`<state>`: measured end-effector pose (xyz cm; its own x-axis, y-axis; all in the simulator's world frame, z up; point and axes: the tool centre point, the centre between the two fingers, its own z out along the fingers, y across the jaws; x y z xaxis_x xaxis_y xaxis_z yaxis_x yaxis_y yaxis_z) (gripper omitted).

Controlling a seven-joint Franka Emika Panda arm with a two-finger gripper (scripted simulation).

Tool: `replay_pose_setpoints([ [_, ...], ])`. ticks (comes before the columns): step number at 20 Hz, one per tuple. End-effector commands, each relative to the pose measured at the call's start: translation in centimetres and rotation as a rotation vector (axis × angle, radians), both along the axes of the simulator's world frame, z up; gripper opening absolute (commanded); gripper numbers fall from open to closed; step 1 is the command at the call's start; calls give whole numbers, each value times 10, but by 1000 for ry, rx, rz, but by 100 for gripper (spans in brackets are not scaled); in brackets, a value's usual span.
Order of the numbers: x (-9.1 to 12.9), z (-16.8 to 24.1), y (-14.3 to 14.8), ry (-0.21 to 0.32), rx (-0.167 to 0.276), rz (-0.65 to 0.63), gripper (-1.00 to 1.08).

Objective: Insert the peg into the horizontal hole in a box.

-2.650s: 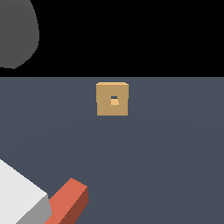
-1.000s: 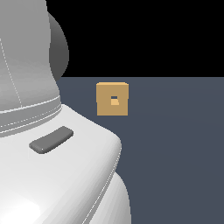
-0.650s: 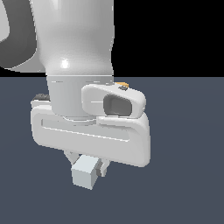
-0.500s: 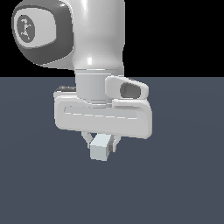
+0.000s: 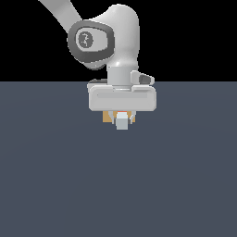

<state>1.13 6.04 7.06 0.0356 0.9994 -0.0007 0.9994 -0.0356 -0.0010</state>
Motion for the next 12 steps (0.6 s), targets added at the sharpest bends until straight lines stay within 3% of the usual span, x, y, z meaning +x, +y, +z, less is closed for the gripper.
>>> replay_pose_setpoints([
  [1,4,4,22,-1,0,27,-100],
  [6,7,7,44,-1,0,55,-100],
  [12,7,7,44,-1,1,55,-100],
])
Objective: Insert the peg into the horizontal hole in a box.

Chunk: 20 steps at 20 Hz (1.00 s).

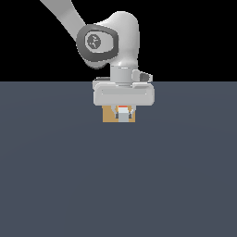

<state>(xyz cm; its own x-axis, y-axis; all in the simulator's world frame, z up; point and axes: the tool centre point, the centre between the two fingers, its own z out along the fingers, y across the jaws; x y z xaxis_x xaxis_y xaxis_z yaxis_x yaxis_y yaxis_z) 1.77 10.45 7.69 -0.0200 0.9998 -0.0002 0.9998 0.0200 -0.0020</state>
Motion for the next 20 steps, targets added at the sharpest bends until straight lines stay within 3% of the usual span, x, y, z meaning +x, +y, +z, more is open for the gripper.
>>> replay_pose_setpoints([
  [1,0,0,0,0,0,0,-100],
  [11,1,1,7,-1,0,2,-100],
  [20,-2,2,67,-2,1,2,-100],
])
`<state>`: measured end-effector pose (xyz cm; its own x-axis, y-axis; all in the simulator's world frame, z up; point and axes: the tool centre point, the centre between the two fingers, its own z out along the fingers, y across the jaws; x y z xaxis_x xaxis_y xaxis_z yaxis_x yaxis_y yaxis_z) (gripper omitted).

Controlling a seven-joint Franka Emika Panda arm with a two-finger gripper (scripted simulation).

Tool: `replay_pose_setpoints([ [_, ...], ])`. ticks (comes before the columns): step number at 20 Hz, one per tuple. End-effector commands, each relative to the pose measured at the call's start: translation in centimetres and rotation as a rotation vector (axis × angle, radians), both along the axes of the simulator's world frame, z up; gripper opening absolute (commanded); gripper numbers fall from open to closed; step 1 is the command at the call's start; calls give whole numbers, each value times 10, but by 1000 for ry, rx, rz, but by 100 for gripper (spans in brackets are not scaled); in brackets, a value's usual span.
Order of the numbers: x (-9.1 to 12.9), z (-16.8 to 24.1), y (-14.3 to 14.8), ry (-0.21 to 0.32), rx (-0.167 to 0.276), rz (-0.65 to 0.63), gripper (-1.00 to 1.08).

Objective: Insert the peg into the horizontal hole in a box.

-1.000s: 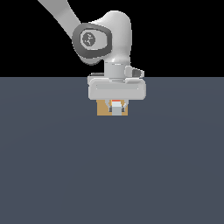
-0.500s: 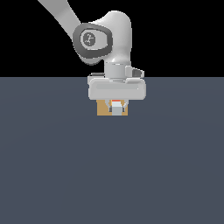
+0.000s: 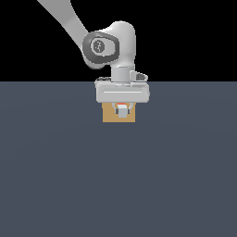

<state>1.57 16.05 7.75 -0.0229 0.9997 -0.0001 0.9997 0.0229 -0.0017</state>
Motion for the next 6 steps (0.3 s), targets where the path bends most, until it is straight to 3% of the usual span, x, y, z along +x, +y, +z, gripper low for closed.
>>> replay_pose_setpoints([
  [1,0,1,16,-3,1,0,-100],
  [6,0,1,28,-3,1,0,-100],
])
